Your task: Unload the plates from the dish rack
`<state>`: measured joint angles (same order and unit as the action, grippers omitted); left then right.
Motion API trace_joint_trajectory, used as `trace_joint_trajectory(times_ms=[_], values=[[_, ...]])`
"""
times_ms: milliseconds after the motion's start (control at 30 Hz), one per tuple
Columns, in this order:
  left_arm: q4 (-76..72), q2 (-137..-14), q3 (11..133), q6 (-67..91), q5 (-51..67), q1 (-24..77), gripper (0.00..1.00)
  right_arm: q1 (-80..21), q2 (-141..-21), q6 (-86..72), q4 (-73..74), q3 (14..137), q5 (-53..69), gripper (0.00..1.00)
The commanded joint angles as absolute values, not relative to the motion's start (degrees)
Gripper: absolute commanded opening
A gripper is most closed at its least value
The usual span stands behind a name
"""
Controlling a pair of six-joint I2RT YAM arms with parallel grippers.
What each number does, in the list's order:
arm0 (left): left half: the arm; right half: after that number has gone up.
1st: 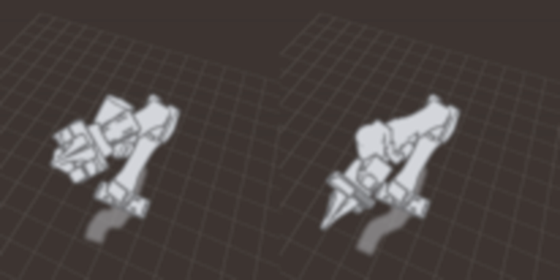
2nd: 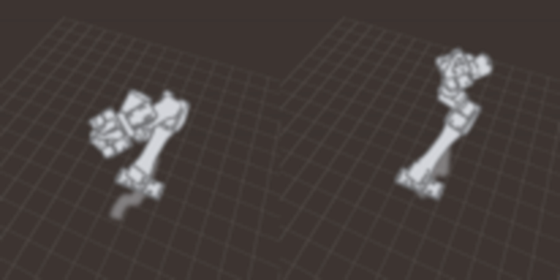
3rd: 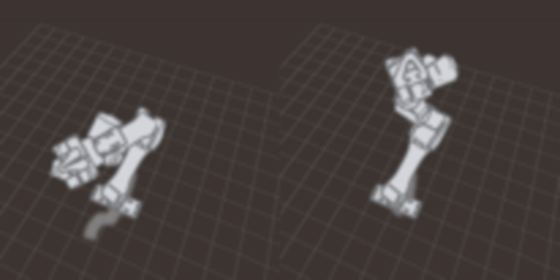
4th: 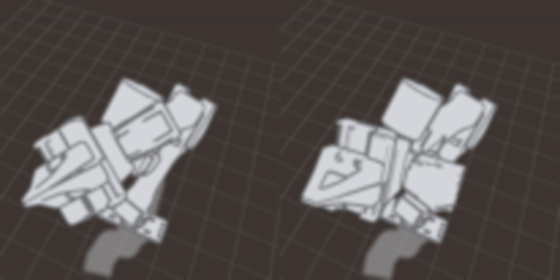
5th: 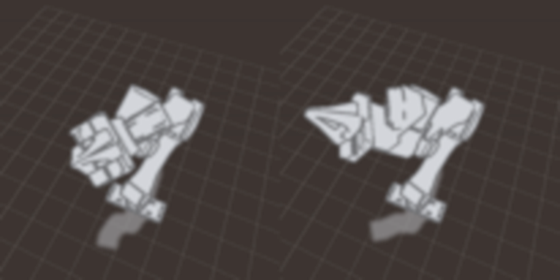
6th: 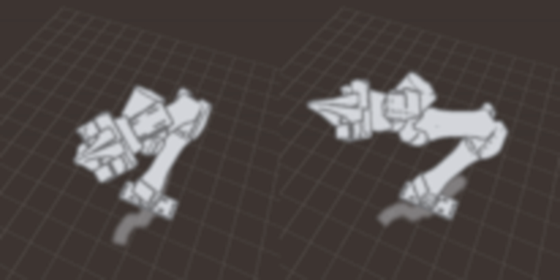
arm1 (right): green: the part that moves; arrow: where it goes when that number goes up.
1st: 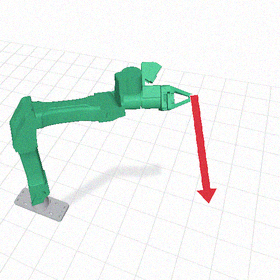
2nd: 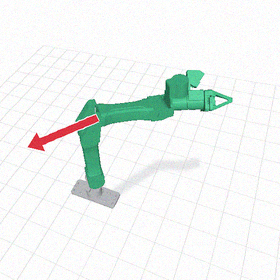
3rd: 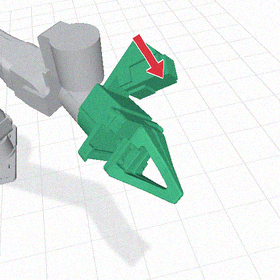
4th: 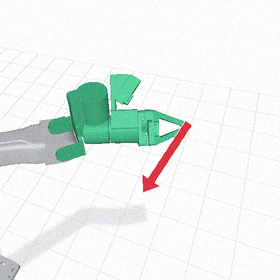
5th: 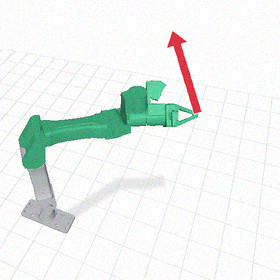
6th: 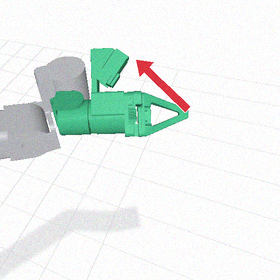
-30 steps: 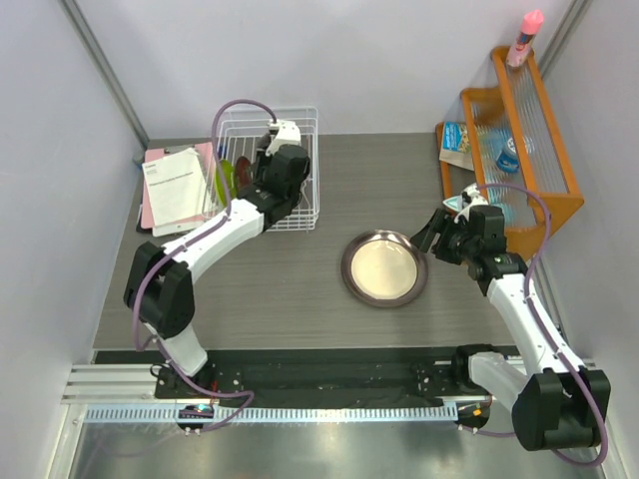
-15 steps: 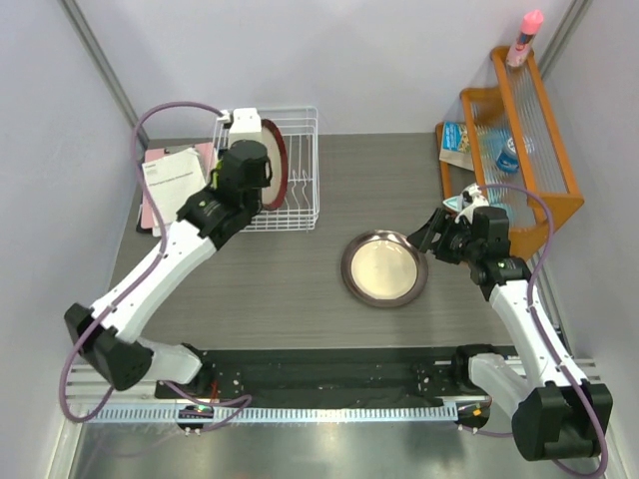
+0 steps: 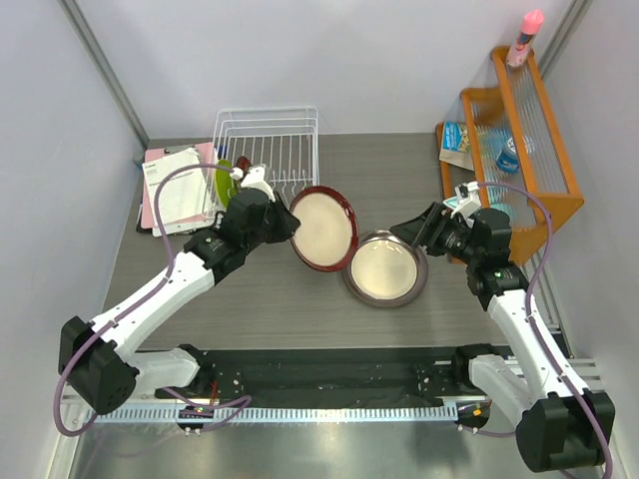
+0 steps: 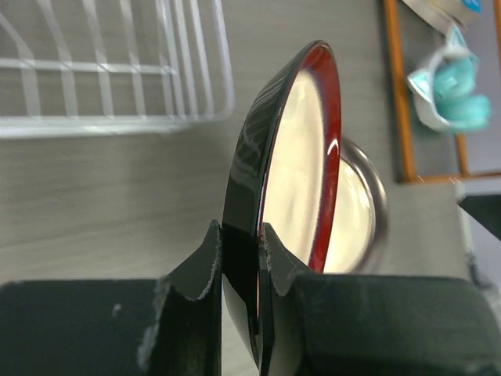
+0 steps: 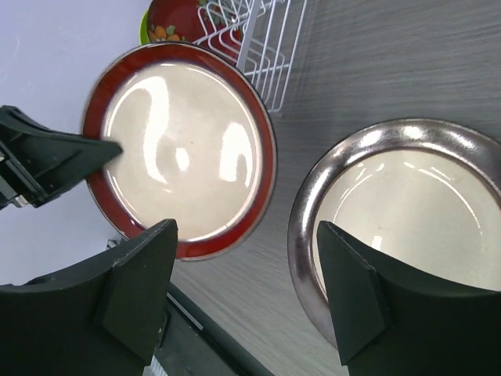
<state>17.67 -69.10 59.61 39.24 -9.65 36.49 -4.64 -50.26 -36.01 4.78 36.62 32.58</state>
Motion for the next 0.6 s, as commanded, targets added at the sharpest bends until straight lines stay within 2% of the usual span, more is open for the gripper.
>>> trace_joint_trajectory(times_ms=[0, 133, 367, 533, 567], values=[[-7.19, -66.62, 57.40, 51.93, 3.60, 36.74, 0.00, -6.41, -50.80, -39.02, 0.26, 34.54, 34.54, 0.78], [-15.00, -66.97, 54.41, 55.28, 7.11, 36.74, 0.00, -7.12, -52.47, -39.55, -2.72, 32.79, 34.28, 0.78], [-20.47, -68.38, 51.59, 58.80, 10.46, 36.74, 0.00, -8.00, -54.58, -40.95, -7.29, 30.41, 34.80, 0.78], [-21.71, -69.17, 50.10, 59.85, 10.81, 36.74, 0.00, -8.26, -55.72, -42.18, -10.45, 30.59, 35.95, 0.73], [-21.97, -69.17, 49.84, 60.03, 10.81, 36.83, 0.00, -8.44, -55.81, -42.36, -10.72, 30.59, 35.95, 0.69]])
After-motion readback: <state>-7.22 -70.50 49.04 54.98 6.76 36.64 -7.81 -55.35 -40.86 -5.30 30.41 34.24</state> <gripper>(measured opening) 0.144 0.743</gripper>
